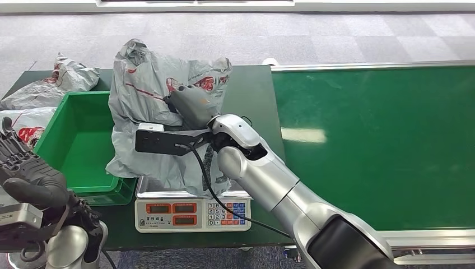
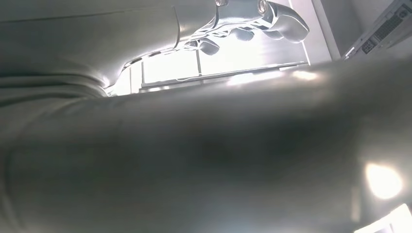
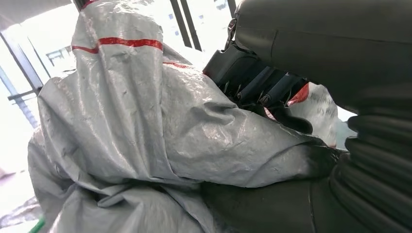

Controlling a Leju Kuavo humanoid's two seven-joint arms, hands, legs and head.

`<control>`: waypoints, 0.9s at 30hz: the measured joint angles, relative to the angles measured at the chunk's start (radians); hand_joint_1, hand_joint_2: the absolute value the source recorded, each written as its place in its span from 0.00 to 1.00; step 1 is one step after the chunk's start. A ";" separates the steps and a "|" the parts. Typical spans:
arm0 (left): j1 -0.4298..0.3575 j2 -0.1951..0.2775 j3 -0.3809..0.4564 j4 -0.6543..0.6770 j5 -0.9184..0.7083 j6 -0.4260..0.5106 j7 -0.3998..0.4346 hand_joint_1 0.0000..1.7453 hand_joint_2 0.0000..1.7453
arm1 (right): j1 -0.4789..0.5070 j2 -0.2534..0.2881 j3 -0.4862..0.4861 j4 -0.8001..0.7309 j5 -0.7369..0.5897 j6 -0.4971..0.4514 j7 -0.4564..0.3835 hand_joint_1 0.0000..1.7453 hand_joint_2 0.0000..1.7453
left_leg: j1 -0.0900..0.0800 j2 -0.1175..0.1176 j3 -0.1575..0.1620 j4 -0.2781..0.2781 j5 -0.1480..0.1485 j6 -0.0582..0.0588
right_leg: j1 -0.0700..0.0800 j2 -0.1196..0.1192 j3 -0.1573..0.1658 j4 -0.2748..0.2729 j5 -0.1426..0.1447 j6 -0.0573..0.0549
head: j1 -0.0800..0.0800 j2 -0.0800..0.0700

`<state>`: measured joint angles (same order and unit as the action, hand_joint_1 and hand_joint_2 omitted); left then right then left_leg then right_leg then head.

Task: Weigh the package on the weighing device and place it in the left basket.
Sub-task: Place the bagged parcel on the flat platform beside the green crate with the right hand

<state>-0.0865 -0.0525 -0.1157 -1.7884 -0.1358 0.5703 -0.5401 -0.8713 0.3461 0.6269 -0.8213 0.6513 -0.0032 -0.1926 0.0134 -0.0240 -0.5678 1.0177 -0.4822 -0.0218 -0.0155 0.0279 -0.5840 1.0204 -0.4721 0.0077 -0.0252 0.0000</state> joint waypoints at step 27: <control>0.008 -0.002 0.000 0.001 -0.031 0.003 0.021 0.00 0.00 | -0.010 0.013 0.065 0.138 -0.033 -0.051 0.084 0.00 0.00 | 0.000 0.000 0.000 0.000 0.000 0.000 | 0.000 0.000 0.000 0.000 0.000 0.000 | 0.000 0.000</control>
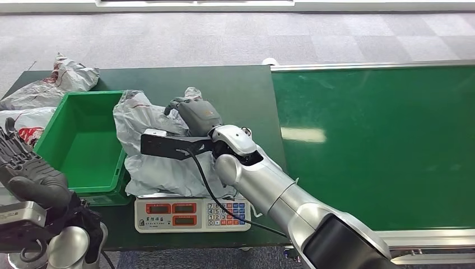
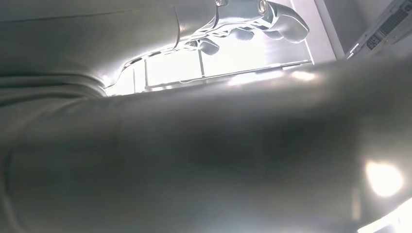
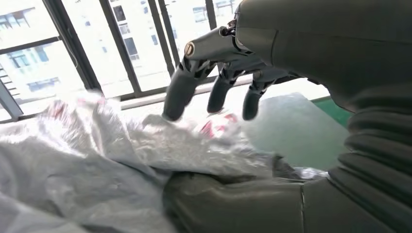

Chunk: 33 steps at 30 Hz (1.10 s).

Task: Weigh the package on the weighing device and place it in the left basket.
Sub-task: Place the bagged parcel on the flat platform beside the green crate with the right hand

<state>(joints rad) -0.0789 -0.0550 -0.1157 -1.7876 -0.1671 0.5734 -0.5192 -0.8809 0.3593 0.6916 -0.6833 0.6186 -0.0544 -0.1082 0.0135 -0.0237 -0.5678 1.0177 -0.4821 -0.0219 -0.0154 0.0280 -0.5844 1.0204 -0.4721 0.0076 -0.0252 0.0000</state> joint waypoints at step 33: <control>0.035 -0.005 0.000 -0.014 -0.023 0.021 -0.006 0.00 0.00 | -0.001 0.000 -0.008 -0.057 -0.019 -0.024 -0.016 0.00 0.00 | 0.000 0.000 0.000 0.000 0.000 0.000 | 0.000 0.000 0.000 0.000 0.000 0.000 | 0.000 0.000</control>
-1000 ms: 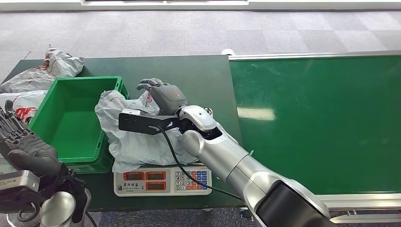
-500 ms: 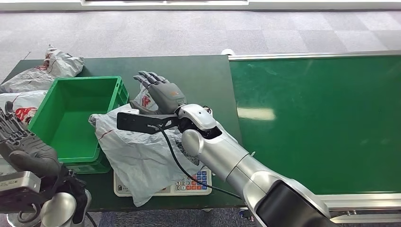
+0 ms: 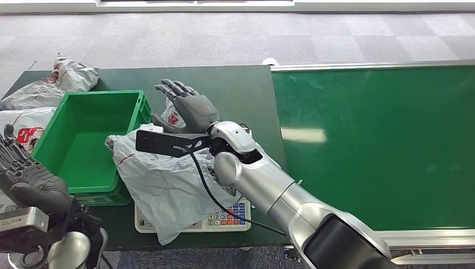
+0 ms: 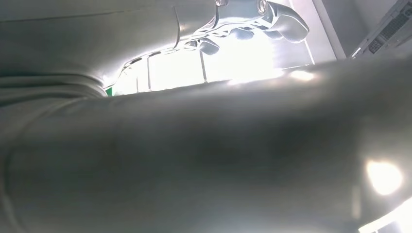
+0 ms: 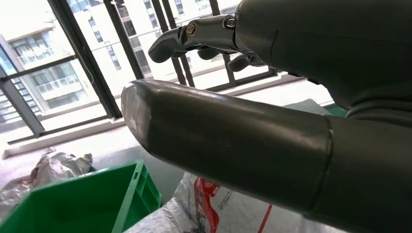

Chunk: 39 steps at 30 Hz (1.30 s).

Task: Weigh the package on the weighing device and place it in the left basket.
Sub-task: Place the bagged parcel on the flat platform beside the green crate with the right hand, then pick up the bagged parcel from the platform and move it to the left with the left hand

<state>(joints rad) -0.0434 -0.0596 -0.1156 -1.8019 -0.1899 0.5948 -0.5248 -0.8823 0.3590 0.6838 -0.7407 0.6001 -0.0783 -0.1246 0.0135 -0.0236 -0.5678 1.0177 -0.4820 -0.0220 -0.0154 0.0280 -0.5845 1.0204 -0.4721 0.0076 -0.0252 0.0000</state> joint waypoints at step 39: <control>0.061 -0.019 0.017 -0.064 -0.045 0.019 -0.006 0.00 0.00 | 0.127 -0.068 -0.150 -0.430 0.006 -0.122 0.043 0.00 0.00 | 0.000 0.000 0.000 0.000 0.000 0.000 | 0.000 0.000 0.000 0.000 0.000 0.000 | 0.000 0.000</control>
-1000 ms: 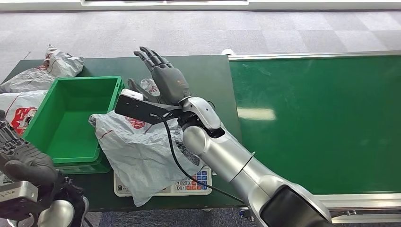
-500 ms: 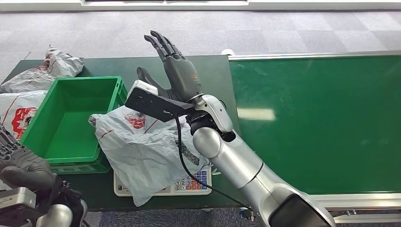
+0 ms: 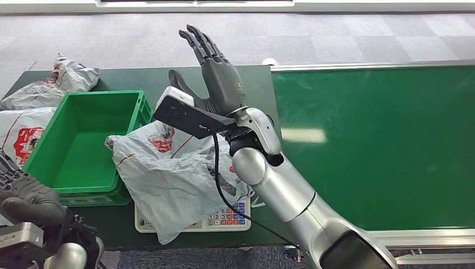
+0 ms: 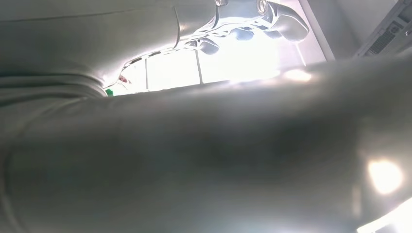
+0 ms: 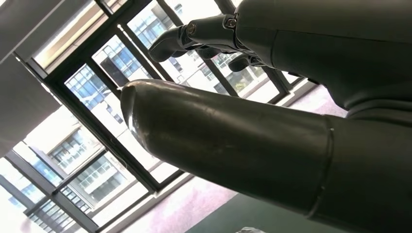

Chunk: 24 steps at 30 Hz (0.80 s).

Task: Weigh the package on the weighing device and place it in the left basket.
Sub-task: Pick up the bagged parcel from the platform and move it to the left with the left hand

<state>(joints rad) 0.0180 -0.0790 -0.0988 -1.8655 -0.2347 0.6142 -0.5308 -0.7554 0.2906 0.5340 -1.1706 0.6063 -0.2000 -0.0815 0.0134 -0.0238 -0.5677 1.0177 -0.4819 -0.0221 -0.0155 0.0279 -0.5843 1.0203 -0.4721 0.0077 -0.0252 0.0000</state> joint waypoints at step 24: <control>0.028 -0.023 0.020 -0.046 -0.048 -0.005 0.030 0.00 0.00 | 0.071 -0.085 -0.173 -0.247 0.099 -0.153 0.027 0.00 0.00 | 0.000 0.000 0.000 0.000 0.000 0.000 | -0.001 0.000 0.000 0.000 0.000 0.000 | 0.000 0.000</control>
<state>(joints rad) 0.0465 -0.1016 -0.0792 -1.9114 -0.2831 0.6088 -0.5005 -0.6844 0.2056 0.3607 -1.4175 0.7053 -0.3530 -0.0544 0.0130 -0.0237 -0.5678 1.0178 -0.4820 -0.0220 -0.0161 0.0278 -0.5843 1.0201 -0.4720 0.0077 -0.0251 0.0000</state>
